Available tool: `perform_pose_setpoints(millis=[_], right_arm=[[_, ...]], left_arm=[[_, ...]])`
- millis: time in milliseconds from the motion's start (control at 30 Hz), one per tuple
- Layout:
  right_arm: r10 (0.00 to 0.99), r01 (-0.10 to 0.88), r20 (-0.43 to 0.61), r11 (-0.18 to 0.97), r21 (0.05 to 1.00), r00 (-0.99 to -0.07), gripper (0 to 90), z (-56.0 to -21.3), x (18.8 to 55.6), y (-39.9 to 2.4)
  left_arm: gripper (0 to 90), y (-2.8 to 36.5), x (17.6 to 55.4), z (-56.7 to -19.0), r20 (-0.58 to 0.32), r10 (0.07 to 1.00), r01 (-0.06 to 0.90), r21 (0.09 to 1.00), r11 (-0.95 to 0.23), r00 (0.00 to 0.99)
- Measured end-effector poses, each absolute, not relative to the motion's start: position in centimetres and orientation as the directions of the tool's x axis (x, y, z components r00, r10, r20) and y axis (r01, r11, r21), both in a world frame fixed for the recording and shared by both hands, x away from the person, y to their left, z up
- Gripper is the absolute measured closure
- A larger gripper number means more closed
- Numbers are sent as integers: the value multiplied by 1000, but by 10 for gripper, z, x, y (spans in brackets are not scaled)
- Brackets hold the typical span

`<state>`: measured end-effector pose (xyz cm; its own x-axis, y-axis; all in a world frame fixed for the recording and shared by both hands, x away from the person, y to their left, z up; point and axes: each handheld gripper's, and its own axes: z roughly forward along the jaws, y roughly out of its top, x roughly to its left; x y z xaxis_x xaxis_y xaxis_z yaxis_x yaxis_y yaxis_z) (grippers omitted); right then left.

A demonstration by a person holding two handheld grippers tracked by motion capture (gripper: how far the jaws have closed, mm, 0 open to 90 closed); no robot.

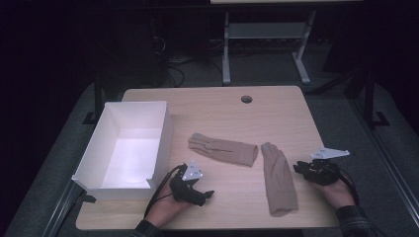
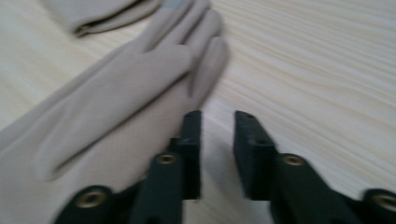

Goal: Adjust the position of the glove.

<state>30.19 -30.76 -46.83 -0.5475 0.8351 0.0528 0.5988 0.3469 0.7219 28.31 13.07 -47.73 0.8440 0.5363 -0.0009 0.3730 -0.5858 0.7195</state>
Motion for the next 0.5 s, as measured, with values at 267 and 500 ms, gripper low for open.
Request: perform_pose_setpoints(millis=[267, 500], right_arm=[[876, 627, 60, 292, 722, -478, 271, -475, 309, -313], [894, 647, 56, 277, 710, -444, 166, -480, 313, -315]], left_arm=[[126, 131, 283, -477, -1, 536, 373, 719, -586, 844], [126, 131, 283, -477, -1, 537, 374, 720, -585, 843]])
